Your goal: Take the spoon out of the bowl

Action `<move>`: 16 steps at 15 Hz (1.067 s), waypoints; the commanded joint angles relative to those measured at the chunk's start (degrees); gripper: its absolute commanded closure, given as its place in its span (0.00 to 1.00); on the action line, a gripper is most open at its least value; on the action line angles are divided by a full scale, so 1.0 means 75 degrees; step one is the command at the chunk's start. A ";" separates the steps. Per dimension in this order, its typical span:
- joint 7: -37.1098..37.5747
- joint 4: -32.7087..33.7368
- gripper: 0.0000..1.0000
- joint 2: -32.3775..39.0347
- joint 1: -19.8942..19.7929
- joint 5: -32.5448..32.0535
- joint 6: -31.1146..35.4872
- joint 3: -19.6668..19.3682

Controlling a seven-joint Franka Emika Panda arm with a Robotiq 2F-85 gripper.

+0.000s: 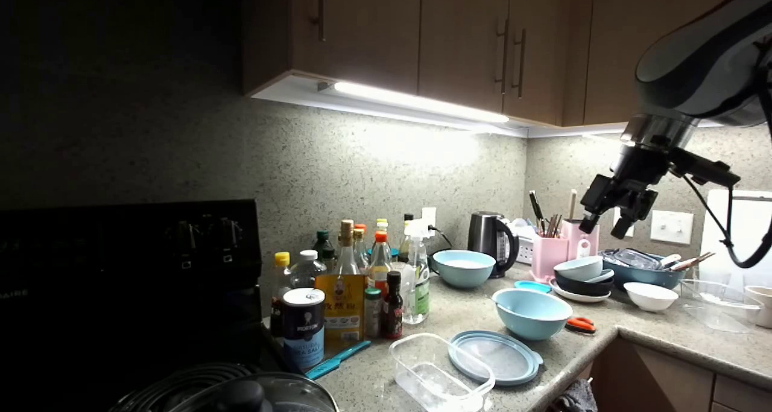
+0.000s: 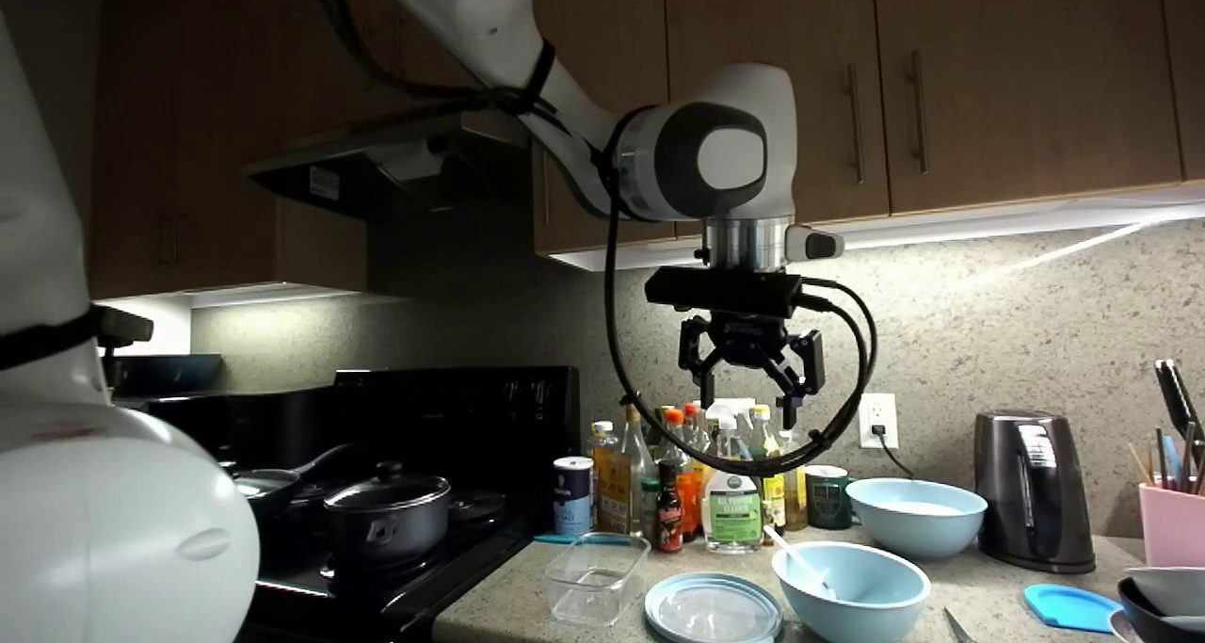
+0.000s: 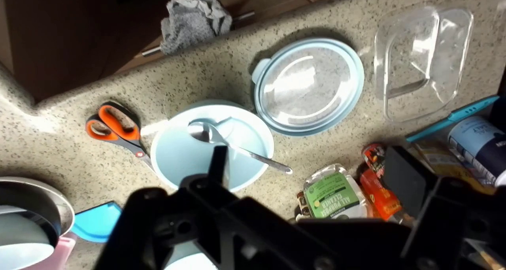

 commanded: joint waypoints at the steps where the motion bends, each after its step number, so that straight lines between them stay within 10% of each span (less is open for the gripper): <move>1: -0.0547 0.1216 0.00 0.1398 0.0178 0.1047 0.0249 0.0208; 10: -0.0326 0.4245 0.00 0.4371 -0.0613 0.0339 -0.1269 0.1305; 16: -0.1264 0.4635 0.00 0.4778 -0.1249 0.0050 -0.2619 0.1693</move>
